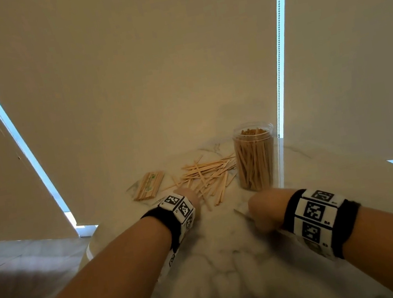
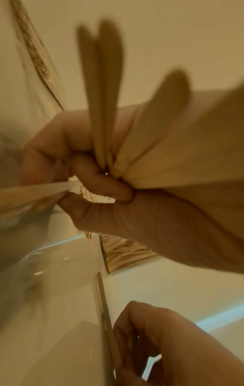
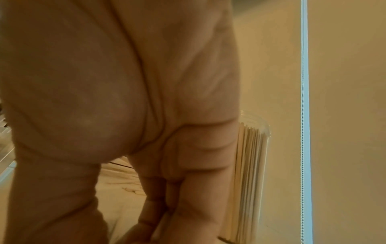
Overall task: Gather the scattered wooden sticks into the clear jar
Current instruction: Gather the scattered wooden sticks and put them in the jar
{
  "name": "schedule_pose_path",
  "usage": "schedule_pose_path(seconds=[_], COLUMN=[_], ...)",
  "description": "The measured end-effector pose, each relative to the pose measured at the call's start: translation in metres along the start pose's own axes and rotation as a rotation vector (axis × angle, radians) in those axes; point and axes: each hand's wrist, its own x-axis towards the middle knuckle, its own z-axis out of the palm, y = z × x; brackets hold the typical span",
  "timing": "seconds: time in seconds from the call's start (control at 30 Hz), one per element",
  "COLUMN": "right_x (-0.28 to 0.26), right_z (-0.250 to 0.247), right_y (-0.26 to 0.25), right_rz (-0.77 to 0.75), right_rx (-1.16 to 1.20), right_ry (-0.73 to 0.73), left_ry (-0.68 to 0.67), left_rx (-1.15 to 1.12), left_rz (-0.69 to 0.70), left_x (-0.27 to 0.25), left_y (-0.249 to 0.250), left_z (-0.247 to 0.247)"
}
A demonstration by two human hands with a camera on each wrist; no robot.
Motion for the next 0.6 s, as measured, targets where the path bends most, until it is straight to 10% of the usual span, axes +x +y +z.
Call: schedule_pose_path(seconds=[0.27, 0.6], right_x=[-0.019, -0.022], right_z=[0.001, -0.020], right_y=[0.011, 0.038], right_rz=[0.034, -0.021], right_rx=[0.155, 0.842], right_ry=[-0.036, 0.414], left_ry=[0.018, -0.048], left_rx=[-0.414, -1.521], left_rz=[0.010, 0.209], left_x=[-0.055, -0.061], left_y=[0.006, -0.004], left_z=[-0.012, -0.024])
